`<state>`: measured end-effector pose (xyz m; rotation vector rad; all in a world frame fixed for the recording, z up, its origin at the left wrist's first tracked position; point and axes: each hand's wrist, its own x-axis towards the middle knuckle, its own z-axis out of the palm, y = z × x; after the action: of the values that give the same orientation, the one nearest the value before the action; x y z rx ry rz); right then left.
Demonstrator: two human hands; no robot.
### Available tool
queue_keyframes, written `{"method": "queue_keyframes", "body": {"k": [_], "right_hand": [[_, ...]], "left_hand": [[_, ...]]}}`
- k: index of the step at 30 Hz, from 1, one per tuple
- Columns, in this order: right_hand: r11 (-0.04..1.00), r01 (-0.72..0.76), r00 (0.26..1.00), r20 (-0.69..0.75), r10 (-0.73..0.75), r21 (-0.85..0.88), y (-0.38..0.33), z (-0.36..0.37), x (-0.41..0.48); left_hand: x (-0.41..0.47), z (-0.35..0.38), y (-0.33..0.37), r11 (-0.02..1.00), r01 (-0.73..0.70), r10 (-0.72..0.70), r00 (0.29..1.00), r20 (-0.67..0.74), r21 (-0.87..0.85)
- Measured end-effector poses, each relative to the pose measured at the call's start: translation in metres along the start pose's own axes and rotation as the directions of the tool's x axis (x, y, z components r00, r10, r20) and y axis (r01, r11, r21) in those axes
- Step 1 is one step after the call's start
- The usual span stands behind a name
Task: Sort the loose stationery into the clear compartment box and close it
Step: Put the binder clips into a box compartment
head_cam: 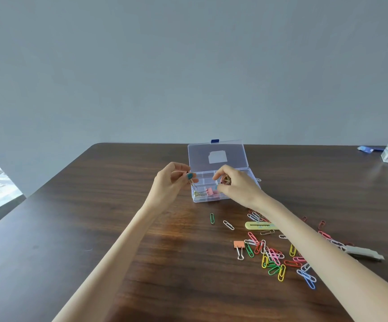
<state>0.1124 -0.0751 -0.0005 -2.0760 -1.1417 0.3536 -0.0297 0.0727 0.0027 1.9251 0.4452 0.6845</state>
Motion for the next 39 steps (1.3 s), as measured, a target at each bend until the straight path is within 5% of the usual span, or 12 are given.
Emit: {"method": "queue_keyframes", "body": {"k": [4, 8, 18, 24, 30, 39], "right_hand": [[0.989, -0.062, 0.998, 0.025, 0.059, 0.137, -0.002, -0.006, 0.002], [0.996, -0.031, 0.999, -0.024, 0.033, 0.079, 0.002, -0.009, 0.003], [0.988, -0.002, 0.991, -0.133, -0.019, -0.153, 0.008, -0.010, 0.014], [0.987, -0.035, 0.963, -0.269, -0.009, -0.157, 0.010, -0.014, 0.022], [0.979, -0.102, 0.984, -0.161, 0.073, -0.177, 0.015, -0.015, 0.031], [0.967, -0.122, 0.992, -0.064, 0.110, -0.225, 0.000, 0.001, 0.038]], "left_hand": [[0.000, 0.008, 0.004, 1.000, 0.023, -0.022, 0.996, -0.087, 0.009], [0.007, 0.016, 0.000, 0.984, 0.076, -0.049, 0.985, -0.167, 0.161], [0.021, 0.035, -0.010, 0.952, 0.257, -0.209, 0.943, -0.260, 0.166], [0.025, 0.043, -0.017, 0.881, 0.289, -0.198, 0.944, -0.264, 0.375], [0.029, 0.045, -0.019, 0.821, 0.255, -0.141, 0.958, -0.251, 0.512], [0.033, 0.039, -0.025, 0.858, 0.328, -0.275, 0.943, -0.186, 0.396]]}}
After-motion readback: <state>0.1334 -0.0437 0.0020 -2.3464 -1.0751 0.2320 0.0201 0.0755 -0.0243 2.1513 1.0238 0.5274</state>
